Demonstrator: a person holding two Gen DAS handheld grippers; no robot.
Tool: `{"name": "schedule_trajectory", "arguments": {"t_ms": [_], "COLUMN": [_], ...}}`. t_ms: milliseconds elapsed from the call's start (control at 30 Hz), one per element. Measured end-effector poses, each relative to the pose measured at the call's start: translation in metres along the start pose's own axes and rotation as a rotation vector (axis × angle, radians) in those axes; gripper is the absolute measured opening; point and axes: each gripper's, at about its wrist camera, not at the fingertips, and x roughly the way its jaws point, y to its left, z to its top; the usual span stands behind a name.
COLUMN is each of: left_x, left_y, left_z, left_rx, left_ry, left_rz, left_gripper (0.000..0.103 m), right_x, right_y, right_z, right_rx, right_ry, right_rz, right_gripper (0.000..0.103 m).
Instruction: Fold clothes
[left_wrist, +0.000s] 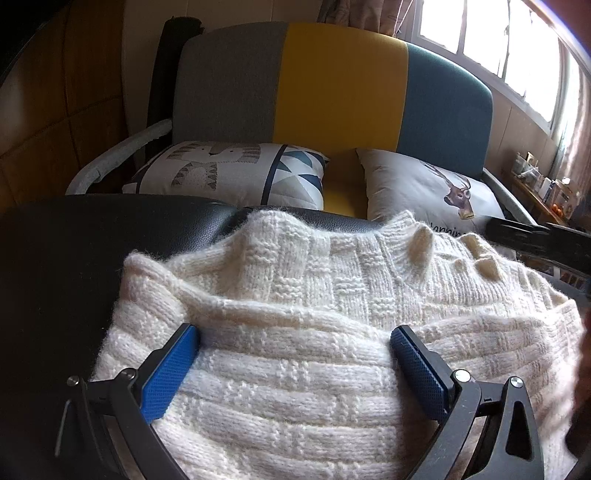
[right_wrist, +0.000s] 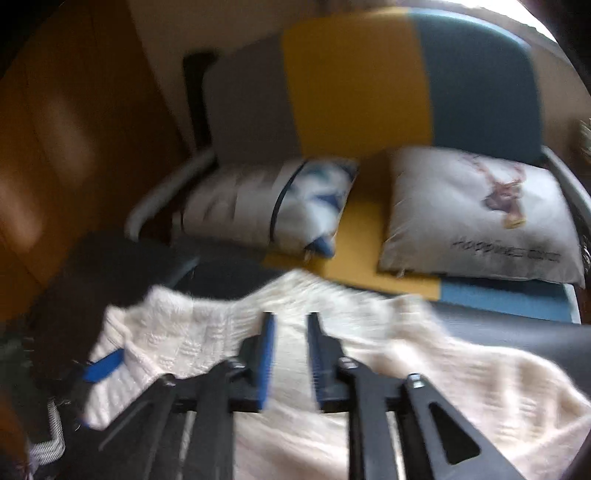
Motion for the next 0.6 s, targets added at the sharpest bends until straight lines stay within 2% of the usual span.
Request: {"name": "schedule_trajectory", "arguments": {"t_ms": [100, 200, 267, 367, 433, 500, 600], "left_x": [-0.007, -0.025, -0.041, -0.036, -0.017, 0.008, 0.035], "left_y": [-0.002, -0.006, -0.018, -0.052, -0.079, -0.101, -0.118], "left_z": [0.006, 0.019, 0.034, 0.055, 0.058, 0.051, 0.036], "left_rx": [-0.003, -0.025, -0.037, 0.013, 0.094, 0.156, 0.213], "left_ry": [0.005, -0.028, -0.077, -0.03, 0.031, 0.108, 0.171], "left_rz": [-0.019, -0.076, -0.114, -0.173, -0.176, -0.171, -0.147], "left_gripper": [0.103, 0.103, 0.103, 0.103, 0.103, 0.103, 0.103], "right_x": [-0.011, -0.014, -0.014, -0.004, 0.001, 0.008, 0.018], "right_y": [-0.034, -0.055, -0.065, -0.069, -0.07, -0.07, -0.071], "right_z": [-0.005, -0.008, -0.009, -0.006, -0.004, -0.002, -0.002], "right_rx": [-0.001, 0.024, 0.033, 0.002, -0.034, -0.062, -0.09], "right_ry": [0.043, 0.068, 0.073, 0.106, 0.138, 0.171, 0.204], "right_rz": [-0.097, -0.097, -0.089, -0.102, -0.113, -0.106, -0.099], "right_gripper": [0.02, 0.02, 0.02, 0.02, 0.02, 0.021, 0.024]}}
